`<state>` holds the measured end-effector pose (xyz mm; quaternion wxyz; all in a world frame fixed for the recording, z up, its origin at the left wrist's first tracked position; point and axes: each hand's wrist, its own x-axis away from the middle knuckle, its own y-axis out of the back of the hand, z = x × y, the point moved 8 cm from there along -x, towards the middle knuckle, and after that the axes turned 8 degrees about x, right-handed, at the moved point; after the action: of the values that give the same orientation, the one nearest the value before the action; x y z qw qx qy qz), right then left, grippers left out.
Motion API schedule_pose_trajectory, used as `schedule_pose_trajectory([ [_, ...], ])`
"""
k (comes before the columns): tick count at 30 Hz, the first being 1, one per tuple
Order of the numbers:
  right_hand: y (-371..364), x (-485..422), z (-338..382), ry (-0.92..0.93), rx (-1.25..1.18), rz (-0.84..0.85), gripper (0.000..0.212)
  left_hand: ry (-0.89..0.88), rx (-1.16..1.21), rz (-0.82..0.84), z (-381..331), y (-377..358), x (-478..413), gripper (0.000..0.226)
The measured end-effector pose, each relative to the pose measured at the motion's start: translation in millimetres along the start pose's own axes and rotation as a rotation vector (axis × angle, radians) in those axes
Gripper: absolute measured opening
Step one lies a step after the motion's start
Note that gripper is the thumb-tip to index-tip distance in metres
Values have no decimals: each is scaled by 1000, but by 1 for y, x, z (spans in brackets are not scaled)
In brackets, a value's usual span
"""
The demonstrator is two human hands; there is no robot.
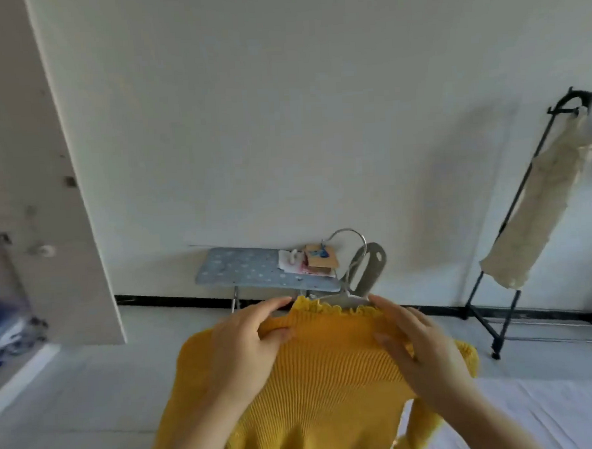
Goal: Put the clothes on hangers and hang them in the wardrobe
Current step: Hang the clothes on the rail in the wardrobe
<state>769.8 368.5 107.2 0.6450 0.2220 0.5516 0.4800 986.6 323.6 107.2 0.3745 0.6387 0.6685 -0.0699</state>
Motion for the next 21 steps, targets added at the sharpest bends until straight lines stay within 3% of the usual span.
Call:
schedule_pose_trajectory([
  [7, -62, -110, 86, 447, -16, -56, 65, 193, -144, -232, 60, 101, -29, 43],
  [13, -137, -180, 166, 580, -128, 77, 66, 303, -281, -430, 114, 187, -32, 28],
  [17, -184, -227, 222, 683, -191, 80, 65, 310, -263, -528, 159, 241, -46, 25],
  [21, -221, -281, 269, 756, -244, 90, 53, 297, -248, -594, 203, 297, -76, 24],
])
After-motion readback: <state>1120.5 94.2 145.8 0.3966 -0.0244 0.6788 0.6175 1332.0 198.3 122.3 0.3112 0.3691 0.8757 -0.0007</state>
